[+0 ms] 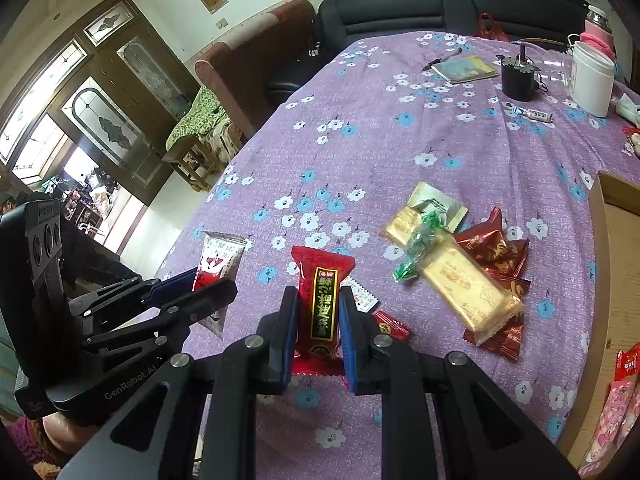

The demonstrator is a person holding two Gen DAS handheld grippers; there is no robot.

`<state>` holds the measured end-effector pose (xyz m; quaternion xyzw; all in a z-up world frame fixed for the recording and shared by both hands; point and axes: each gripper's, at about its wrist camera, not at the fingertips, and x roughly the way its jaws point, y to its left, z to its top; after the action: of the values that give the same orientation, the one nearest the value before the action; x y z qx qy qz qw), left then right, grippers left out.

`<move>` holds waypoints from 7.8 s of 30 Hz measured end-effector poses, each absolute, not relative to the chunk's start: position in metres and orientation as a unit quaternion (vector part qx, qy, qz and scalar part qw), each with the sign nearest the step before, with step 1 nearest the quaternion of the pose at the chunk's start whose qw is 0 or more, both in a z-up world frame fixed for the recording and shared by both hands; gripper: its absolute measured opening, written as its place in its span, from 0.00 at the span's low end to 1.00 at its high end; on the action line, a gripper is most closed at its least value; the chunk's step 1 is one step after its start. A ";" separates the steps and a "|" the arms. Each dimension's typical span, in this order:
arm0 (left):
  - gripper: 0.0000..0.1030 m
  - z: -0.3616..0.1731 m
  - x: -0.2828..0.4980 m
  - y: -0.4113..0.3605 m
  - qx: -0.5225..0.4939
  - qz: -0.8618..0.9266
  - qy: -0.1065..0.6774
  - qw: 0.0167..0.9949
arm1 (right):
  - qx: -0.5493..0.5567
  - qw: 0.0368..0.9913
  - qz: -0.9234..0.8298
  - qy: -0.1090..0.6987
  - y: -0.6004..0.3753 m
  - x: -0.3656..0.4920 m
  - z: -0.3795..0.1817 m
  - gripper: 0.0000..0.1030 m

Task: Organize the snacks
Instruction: 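Carry the red-and-white packet and red candy bar over the cardboard tray, then lower both snacks into the tray and open both grippers, then return the left gripper to the pile and grasp another red-and-white packet, then hold the packet in the left gripper while the right grasps another red candy bar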

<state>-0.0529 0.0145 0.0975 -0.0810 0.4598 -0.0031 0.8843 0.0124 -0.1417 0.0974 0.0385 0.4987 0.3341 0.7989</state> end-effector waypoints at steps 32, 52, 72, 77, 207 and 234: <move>0.26 0.105 -0.037 -0.054 -0.049 -0.050 0.466 0.882 | 0.086 0.812 0.292 0.498 -0.216 0.018 0.096 0.18; 0.25 0.110 0.001 -0.178 -0.017 -0.168 0.462 0.871 | 0.148 0.849 0.159 0.481 -0.368 0.010 0.104 0.18; 0.25 0.062 0.028 -0.308 0.035 -0.255 0.511 0.820 | 0.146 0.842 0.045 0.517 -0.464 0.010 0.062 0.18; 0.25 0.050 0.030 -0.318 0.050 -0.256 0.523 0.811 | 0.138 0.835 0.031 0.532 -0.465 0.017 0.047 0.18; 0.29 0.019 -0.021 0.030 -0.002 -0.053 0.524 0.850 | -0.007 0.789 0.163 0.593 -0.131 0.011 0.025 0.17; 0.29 0.097 -0.092 0.073 -0.146 0.035 0.454 0.879 | -0.066 0.732 0.344 0.585 -0.054 0.006 0.045 0.17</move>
<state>-0.0917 0.0733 0.0968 -0.1459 0.4535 0.0349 0.8785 0.0057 -0.0544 0.0445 -0.0665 0.5847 0.3442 0.7316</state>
